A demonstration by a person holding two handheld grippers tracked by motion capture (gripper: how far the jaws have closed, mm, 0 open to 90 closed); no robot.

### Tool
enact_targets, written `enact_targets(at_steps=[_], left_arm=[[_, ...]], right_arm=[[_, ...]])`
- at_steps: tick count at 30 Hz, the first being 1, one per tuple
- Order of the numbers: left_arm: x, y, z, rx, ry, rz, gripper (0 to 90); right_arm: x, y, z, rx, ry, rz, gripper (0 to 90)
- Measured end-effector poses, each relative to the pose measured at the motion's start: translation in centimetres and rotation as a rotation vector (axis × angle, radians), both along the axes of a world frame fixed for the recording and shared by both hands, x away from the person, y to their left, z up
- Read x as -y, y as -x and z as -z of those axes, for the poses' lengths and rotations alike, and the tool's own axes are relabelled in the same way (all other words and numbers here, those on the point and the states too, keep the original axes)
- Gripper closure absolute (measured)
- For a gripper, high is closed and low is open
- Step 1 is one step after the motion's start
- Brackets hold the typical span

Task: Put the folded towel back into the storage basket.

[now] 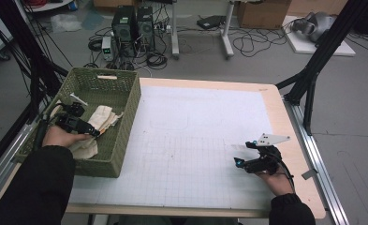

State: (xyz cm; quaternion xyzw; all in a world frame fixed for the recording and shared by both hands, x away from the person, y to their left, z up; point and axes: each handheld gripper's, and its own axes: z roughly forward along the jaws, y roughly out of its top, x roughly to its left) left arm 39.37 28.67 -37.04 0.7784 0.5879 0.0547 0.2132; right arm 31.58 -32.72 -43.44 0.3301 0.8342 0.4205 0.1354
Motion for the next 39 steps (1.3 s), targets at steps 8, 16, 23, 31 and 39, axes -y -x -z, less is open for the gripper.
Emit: enact_targets(at_steps=[8,16,23,31,39], left_arm=[[1.7,-1.8,-0.4,0.064,-0.073,0.008,53.5],[1.6,-2.9,2.4,-0.040,-0.147,0.028,61.4],[1.8,-3.3,3.1,-0.066,-0.140,0.007,83.5],[1.7,-3.8,1.5,0.186,0.075,-0.128,82.6],[1.9,-3.3,0.8,0.156,-0.017,-0.032,58.8]], right_arm=[[-0.1,-0.1,0.1,-0.010,0.007,-0.004,13.2],[-0.4,-0.3,0.4,-0.021,0.021,-0.022,13.3],[-0.5,-0.3,0.5,-0.017,0.023,-0.026,13.5],[-0.8,-0.3,0.6,-0.021,0.024,-0.034,13.6],[-0.9,-0.3,0.7,-0.026,0.028,-0.045,13.8]])
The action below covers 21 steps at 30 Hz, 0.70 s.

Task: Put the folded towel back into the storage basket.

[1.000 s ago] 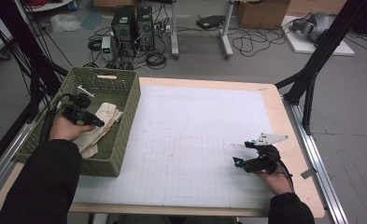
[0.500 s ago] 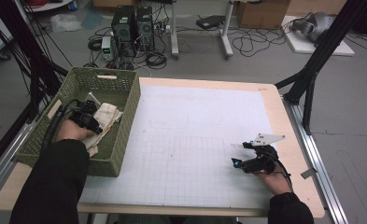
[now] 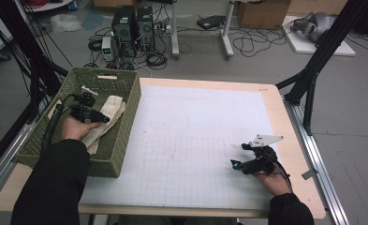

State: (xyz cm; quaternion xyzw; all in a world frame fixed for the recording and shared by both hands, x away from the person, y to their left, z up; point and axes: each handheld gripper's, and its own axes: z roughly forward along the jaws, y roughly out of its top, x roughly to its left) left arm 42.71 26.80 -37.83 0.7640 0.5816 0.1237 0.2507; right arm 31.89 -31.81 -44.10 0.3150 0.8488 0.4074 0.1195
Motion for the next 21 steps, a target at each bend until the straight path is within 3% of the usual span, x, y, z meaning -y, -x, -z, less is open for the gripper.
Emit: enact_targets(at_steps=[2,5,7,9,11,12,15,19,21], left_arm=[[-0.1,0.4,-0.7,-0.008,-0.025,0.037,57.7],[-0.2,1.2,-1.2,-0.053,-0.084,0.091,54.5],[-0.4,1.8,-1.0,-0.069,-0.064,0.103,53.6],[-0.6,2.1,-0.7,-0.085,-0.097,0.114,52.4],[-0.6,2.3,-0.1,-0.120,-0.093,0.136,53.0],[-0.5,2.3,0.1,-0.133,-0.114,0.145,58.0],[-0.3,1.9,0.7,-0.165,-0.150,0.129,80.9],[-0.3,1.1,1.2,-0.156,-0.169,0.088,84.0],[-0.4,0.8,1.2,-0.110,-0.178,0.050,83.9]], right_arm=[[0.1,0.0,-0.1,0.002,-0.003,0.001,13.8],[0.2,0.1,-0.1,0.003,-0.004,0.005,13.8],[0.1,0.1,-0.1,0.003,-0.003,0.005,13.8],[0.1,0.1,-0.1,0.004,-0.001,0.002,13.8],[0.1,0.1,-0.1,0.002,0.000,0.000,13.8],[0.1,0.0,-0.1,0.002,0.000,0.001,13.8],[0.0,0.0,-0.1,0.002,-0.003,0.002,13.9],[-0.1,0.0,-0.1,0.002,-0.002,-0.002,13.9],[-0.1,-0.1,0.0,0.002,-0.002,-0.005,13.9]])
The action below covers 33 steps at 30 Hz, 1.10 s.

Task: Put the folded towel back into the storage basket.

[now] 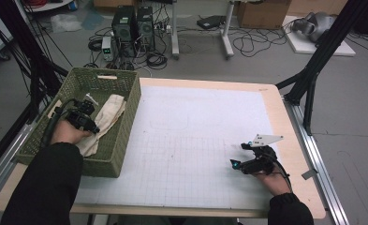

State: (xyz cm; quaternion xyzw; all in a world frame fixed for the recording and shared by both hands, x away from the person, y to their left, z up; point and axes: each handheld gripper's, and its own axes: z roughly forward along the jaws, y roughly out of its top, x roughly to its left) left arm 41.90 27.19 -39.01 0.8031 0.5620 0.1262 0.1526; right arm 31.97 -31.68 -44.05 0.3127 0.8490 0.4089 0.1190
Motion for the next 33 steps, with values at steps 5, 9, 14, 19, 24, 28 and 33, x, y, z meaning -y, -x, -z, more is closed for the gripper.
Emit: enact_targets(at_steps=[5,9,14,19,24,28,33], left_arm=[[0.0,-0.3,0.6,0.037,-0.019,-0.032,81.7],[0.0,0.1,-0.6,0.081,-0.015,-0.026,75.3],[0.2,1.4,-2.2,0.068,0.031,0.028,68.9],[0.3,2.3,-1.3,-0.041,0.026,0.061,64.3],[0.5,2.3,0.3,-0.132,-0.059,0.062,77.2],[0.4,2.1,0.7,-0.151,-0.037,0.072,80.8],[0.9,2.2,1.1,-0.174,-0.031,0.108,53.3]], right_arm=[[-0.1,0.0,0.1,-0.006,0.002,-0.008,13.9],[-0.1,0.0,0.1,-0.007,0.002,-0.010,13.9],[0.0,0.0,0.0,-0.004,-0.002,-0.006,13.9],[0.0,0.1,0.0,-0.004,-0.002,-0.007,13.9],[0.0,0.0,0.0,0.001,-0.007,-0.008,13.9],[0.0,0.0,-0.1,0.000,-0.013,-0.004,13.9],[0.0,0.0,-0.1,-0.001,-0.011,-0.005,13.9]])
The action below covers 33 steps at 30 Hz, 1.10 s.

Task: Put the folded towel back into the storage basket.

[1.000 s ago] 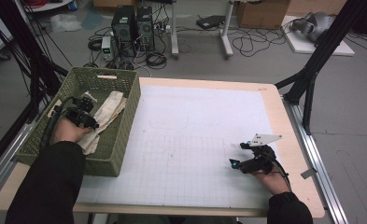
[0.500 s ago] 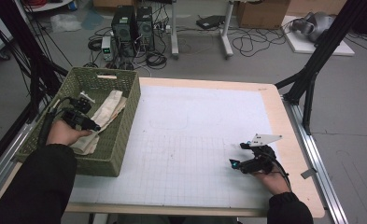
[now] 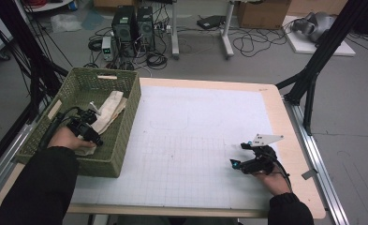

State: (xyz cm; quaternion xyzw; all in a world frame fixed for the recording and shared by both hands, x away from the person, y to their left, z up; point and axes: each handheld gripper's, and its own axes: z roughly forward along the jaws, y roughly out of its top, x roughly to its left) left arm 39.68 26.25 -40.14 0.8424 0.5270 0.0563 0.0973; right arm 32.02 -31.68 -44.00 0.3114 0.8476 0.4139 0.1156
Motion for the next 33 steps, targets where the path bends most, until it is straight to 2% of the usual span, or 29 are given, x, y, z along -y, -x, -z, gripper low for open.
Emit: enact_targets(at_steps=[1,3,4,7,9,10,13,14,16,18,19,20,23,24,25,27,30,33], left_arm=[[0.1,0.0,0.0,0.014,-0.043,0.008,60.4],[0.3,0.1,0.0,0.030,-0.086,0.023,69.9],[0.3,0.1,0.0,0.030,-0.099,0.019,78.2],[0.2,0.1,-0.3,0.013,-0.077,-0.003,83.1],[0.2,0.2,-0.9,0.020,-0.028,-0.011,83.5],[0.3,0.3,-1.2,0.023,0.012,-0.012,83.5],[0.7,0.5,-2.0,0.000,0.130,0.009,83.4],[0.9,0.5,-2.0,0.003,0.154,0.010,83.2],[1.2,0.4,-1.3,-0.039,0.136,0.028,79.1],[1.3,0.3,-0.8,-0.077,0.138,0.028,64.1],[1.3,0.3,-0.9,-0.071,0.138,0.026,61.2],[1.2,0.3,-1.2,-0.060,0.155,0.022,59.8],[0.5,0.3,-2.1,0.011,0.195,-0.007,70.0],[0.4,0.2,-2.2,0.022,0.197,-0.023,74.0],[0.4,0.1,-2.0,0.022,0.184,-0.031,77.8],[0.4,0.0,-1.4,-0.015,0.169,-0.013,81.0],[0.8,0.1,-0.3,-0.046,0.125,0.018,77.6],[0.9,0.0,-0.2,-0.040,0.124,0.016,77.2]], right_arm=[[0.0,0.0,0.0,0.000,0.000,0.001,13.9],[0.0,0.0,0.0,0.001,0.001,0.000,13.9],[0.0,0.0,-0.1,0.008,-0.001,0.000,14.0],[0.1,0.0,-0.1,0.006,-0.001,0.002,14.0],[0.1,0.0,-0.1,0.008,-0.005,0.002,14.0],[0.1,-0.1,-0.1,0.004,-0.009,0.007,14.0],[0.0,-0.1,-0.1,0.005,-0.005,0.003,14.0],[0.0,-0.1,-0.1,0.008,-0.003,0.003,14.0],[-0.1,0.0,-0.1,0.006,-0.005,0.000,14.0],[-0.1,0.0,-0.1,0.006,-0.001,-0.004,14.0],[-0.1,0.0,-0.1,0.008,0.000,-0.006,14.0],[-0.2,0.0,-0.1,0.007,-0.001,-0.004,14.0],[-0.1,-0.1,-0.1,0.001,0.001,-0.004,14.1],[-0.1,-0.1,0.0,0.002,-0.002,-0.005,14.2],[-0.1,0.0,-0.1,0.000,-0.001,-0.005,14.3],[-0.1,0.0,-0.1,0.004,-0.002,-0.004,14.3],[0.0,-0.1,-0.1,0.006,-0.003,-0.004,14.3],[-0.1,0.0,-0.1,0.005,-0.002,-0.007,14.4]])
